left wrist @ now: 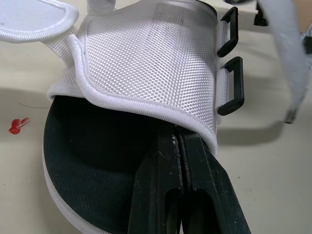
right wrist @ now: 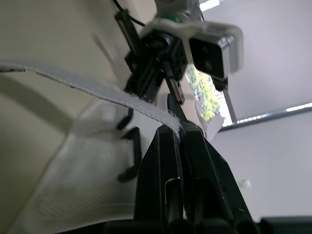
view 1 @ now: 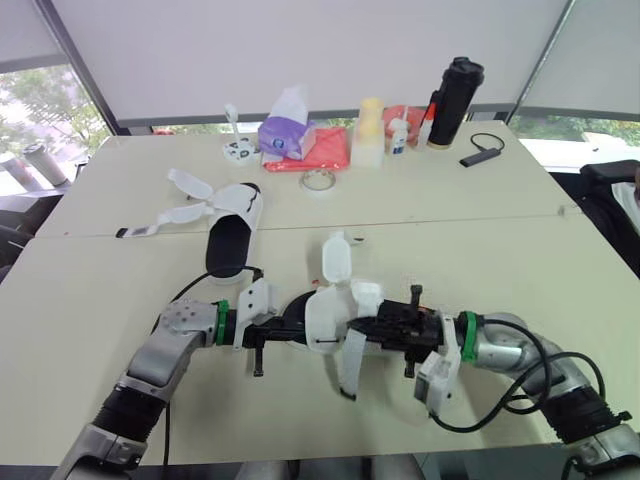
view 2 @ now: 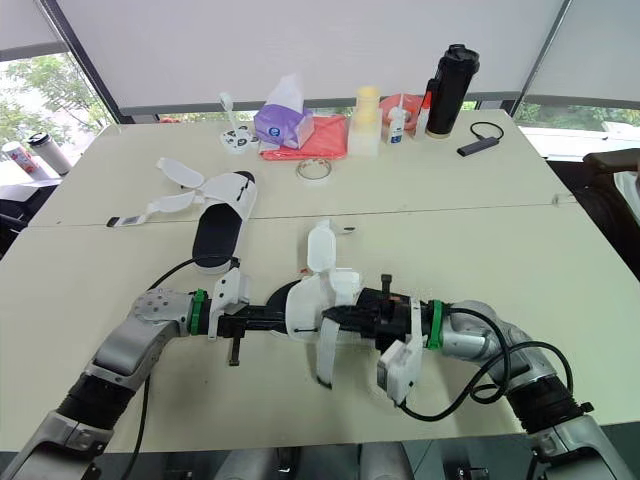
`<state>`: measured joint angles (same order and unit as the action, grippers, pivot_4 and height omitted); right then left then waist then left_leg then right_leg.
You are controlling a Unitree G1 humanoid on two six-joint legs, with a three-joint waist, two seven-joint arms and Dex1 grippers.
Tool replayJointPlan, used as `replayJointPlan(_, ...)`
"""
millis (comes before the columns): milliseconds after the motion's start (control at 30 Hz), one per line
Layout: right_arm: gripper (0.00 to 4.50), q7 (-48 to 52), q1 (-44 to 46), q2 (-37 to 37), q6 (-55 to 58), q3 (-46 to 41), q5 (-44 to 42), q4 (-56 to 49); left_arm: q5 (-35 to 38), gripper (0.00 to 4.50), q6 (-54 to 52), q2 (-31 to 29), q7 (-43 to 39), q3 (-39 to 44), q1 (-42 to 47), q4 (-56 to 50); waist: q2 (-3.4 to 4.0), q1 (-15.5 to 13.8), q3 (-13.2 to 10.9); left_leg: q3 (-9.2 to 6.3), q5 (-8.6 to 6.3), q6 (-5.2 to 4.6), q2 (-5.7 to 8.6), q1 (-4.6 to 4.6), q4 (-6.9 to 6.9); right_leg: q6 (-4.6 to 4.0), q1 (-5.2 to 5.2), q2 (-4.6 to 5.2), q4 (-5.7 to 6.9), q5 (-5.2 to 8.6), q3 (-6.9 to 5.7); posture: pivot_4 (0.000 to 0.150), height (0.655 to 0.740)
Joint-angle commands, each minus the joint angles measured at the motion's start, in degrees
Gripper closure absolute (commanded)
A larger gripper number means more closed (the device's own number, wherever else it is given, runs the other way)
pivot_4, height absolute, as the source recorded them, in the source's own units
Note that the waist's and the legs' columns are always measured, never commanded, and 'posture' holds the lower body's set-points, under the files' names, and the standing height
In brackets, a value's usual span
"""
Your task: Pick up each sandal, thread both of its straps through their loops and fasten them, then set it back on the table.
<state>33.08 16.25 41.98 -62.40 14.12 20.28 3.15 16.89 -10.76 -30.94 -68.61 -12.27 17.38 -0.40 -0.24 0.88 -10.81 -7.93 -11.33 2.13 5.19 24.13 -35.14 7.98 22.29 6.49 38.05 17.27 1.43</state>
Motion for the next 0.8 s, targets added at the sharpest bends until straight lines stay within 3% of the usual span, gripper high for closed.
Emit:
replayJointPlan(33, 3.26, -0.35, 1.47, 1.39, -1.10, 0.18, -1.65, 0.03, 0.52, 4.50, 0.71, -0.36, -0.21, 0.74, 0.18, -0.95, 0.00, 0.07, 0.00, 0.00, 0.00, 0.00, 0.00, -0.01, 0.00, 0.00, -0.01, 0.00, 0.00, 0.00, 0.00, 0.150, 0.7400)
replayJointPlan(200, 0.74, 3.11, 2.78, 6.18, 0.61, 1.30, -2.61, -1.61, 0.45, 4.50, 0.65, 0.11, 0.01, 0.51, 0.58, -0.62, -0.01, -0.10, 0.01, 0.00, 0.00, 0.00, -0.01, -0.16, 0.00, -0.03, -0.16, 0.00, 0.00, 0.01, 0.01, 0.150, 0.7400)
replayJointPlan(333, 0.74, 8.92, 1.53, 14.18, 5.32, 1.68, -6.43, -4.17, 0.38, 4.50, 0.70, 0.50, 0.08, 0.31, 0.83, -0.33, -0.05, -0.55, 0.02, -0.05, 0.00, 0.00, 0.04, -0.21, -0.02, -0.05, -0.31, 0.02, -0.06, 0.02, 0.00, 0.150, 0.7400)
replayJointPlan(467, 0.74, 17.81, -3.17, 25.26, 20.78, -2.22, -22.74, -9.51, 0.07, 4.50, 1.31, 0.96, -0.07, 0.10, 1.07, 0.63, 0.02, -0.12, -0.02, 0.01, 0.01, -0.03, 0.01, -0.20, 0.05, -0.05, -0.22, 0.04, -0.05, 0.02, 0.02, 0.150, 0.7400)
replayJointPlan(567, 0.74, 21.11, -8.80, 31.21, 46.52, -6.20, -47.33, -20.24, -0.21, 4.50, 1.99, 1.27, -0.28, -0.20, 1.30, 1.45, -0.01, -0.07, -0.01, 0.00, 0.01, -0.04, -0.02, -0.15, 0.01, -0.11, -0.20, 0.08, -0.07, 0.05, 0.03, 0.150, 0.7400)
replayJointPlan(700, 0.74, 17.96, -10.18, 36.38, 79.63, -11.07, -81.93, -28.77, -0.36, 4.50, 2.61, 1.70, -0.74, -0.59, 1.83, 2.40, -0.02, -0.07, -0.01, 0.00, 0.00, -0.06, -0.08, 0.00, 0.02, -0.26, -0.05, 0.25, -0.07, 0.10, 0.04, 0.150, 0.7400)
replayJointPlan(800, 0.74, 14.36, -8.56, 35.82, 93.33, -12.45, -93.47, -29.30, -0.44, 4.50, 2.81, 1.87, -1.03, -0.67, 2.22, 2.84, -0.06, -0.29, 0.00, -0.01, 0.00, -0.06, -0.10, 0.12, -0.03, -0.35, -0.03, 0.26, -0.17, 0.10, 0.01, 0.150, 0.7400)
